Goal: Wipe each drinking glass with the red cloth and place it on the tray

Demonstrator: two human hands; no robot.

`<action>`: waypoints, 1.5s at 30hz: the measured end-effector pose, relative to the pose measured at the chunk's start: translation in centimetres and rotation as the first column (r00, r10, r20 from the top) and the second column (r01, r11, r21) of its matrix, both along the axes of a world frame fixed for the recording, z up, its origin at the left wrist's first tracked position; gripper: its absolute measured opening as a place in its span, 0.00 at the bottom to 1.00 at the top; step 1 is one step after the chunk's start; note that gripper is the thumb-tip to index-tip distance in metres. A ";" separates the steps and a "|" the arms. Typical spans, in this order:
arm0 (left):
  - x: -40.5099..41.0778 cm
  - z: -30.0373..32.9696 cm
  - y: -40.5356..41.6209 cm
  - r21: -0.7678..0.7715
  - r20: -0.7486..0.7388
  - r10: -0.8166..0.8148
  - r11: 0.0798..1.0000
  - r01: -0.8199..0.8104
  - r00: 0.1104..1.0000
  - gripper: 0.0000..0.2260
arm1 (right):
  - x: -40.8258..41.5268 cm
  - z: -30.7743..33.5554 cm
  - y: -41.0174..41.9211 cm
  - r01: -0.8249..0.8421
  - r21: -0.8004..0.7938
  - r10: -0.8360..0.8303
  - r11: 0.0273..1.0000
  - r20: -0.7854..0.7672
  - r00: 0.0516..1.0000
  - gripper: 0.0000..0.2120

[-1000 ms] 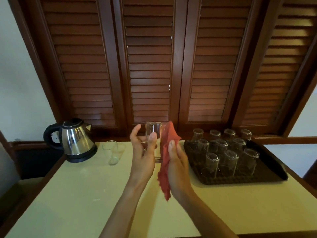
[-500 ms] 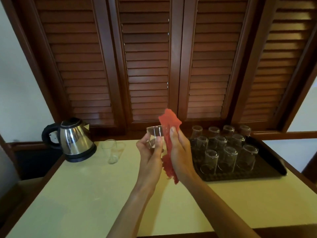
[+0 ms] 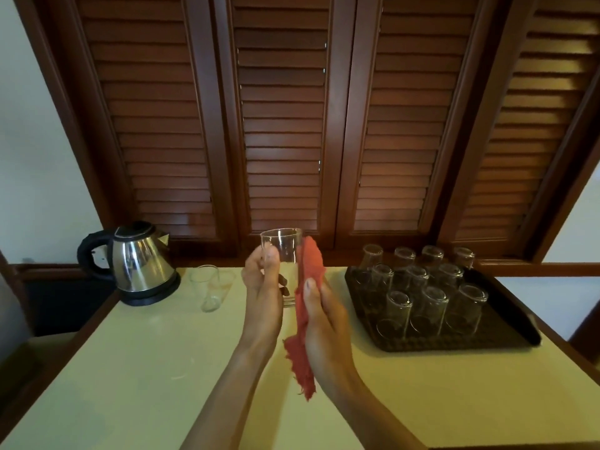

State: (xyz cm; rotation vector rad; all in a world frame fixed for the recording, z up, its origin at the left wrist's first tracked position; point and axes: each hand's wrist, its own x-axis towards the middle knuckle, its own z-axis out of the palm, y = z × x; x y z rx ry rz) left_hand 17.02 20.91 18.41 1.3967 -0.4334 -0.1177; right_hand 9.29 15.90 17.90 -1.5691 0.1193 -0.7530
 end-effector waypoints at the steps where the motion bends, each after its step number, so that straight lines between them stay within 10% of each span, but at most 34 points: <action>1: 0.0 -0.3 0.0 -0.009 -0.020 -0.008 1.000 0.008 1.000 0.25 | 0.3 0.1 -0.1 0.007 -0.027 -0.007 1.000 0.011 1.000 0.14; 21: -0.1 -0.6 -0.1 -0.024 0.014 -0.074 0.997 0.074 0.997 0.14 | -0.1 0.3 1.0 0.074 -0.071 -0.074 0.995 0.005 0.997 0.12; 31: 0.8 -0.6 0.0 -0.049 -0.118 -0.088 0.995 0.083 0.989 0.27 | 0.7 -0.4 0.6 0.072 -0.125 -0.074 0.990 -0.010 0.997 0.17; 36: -1.1 -1.0 0.3 -0.030 -0.037 -0.115 0.993 0.114 0.993 0.29 | 2.4 0.1 -2.8 0.067 0.116 -0.059 0.991 -0.076 0.995 0.19; 41: 0.2 -0.5 0.5 -0.048 -0.039 -0.047 0.998 0.045 0.998 0.22 | 0.9 0.1 0.4 0.074 -0.112 -0.075 0.991 0.001 0.997 0.15; 45: -1.1 -0.7 0.7 0.006 0.069 -0.061 0.998 0.061 0.996 0.18 | 2.3 0.4 -2.0 0.031 0.131 -0.019 0.991 -0.094 0.995 0.19</action>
